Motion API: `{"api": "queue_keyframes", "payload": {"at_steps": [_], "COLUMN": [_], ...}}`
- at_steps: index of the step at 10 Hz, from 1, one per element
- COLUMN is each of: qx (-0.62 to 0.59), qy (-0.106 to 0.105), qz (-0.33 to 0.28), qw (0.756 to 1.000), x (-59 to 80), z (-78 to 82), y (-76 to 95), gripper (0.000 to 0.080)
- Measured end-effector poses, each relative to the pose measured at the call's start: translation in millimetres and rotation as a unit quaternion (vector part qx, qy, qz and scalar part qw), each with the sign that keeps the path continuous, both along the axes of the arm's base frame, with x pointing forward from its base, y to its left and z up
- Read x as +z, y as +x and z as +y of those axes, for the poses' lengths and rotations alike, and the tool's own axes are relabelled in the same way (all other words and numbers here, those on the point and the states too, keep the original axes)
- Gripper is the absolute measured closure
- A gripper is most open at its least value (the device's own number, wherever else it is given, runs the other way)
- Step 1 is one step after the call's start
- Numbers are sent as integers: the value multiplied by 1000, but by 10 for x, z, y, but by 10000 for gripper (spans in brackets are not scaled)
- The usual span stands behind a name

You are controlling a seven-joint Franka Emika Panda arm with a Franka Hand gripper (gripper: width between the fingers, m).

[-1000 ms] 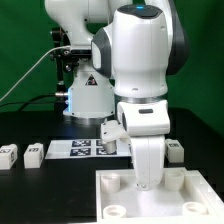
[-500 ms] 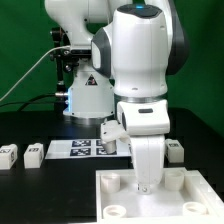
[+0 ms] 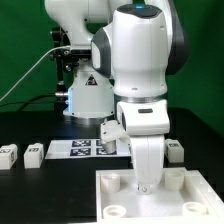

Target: Assemble one leg

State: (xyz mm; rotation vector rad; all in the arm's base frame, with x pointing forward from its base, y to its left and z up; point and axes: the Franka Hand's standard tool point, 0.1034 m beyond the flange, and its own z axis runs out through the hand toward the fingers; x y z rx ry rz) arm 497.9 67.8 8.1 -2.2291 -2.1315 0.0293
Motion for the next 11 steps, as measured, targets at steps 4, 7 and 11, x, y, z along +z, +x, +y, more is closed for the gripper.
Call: {"api": "queue_keyframes", "payload": {"at_steps": [4,7,11], "qx": [-101,-336,-524], "qy": [-8,-12,-12], "qz": [-14,4,18], "qw": [995,942,851], "x": [321,320,332], "z": [217,631,727], "y": [-121,-255,-257], "gripper": [150,150,150]}}
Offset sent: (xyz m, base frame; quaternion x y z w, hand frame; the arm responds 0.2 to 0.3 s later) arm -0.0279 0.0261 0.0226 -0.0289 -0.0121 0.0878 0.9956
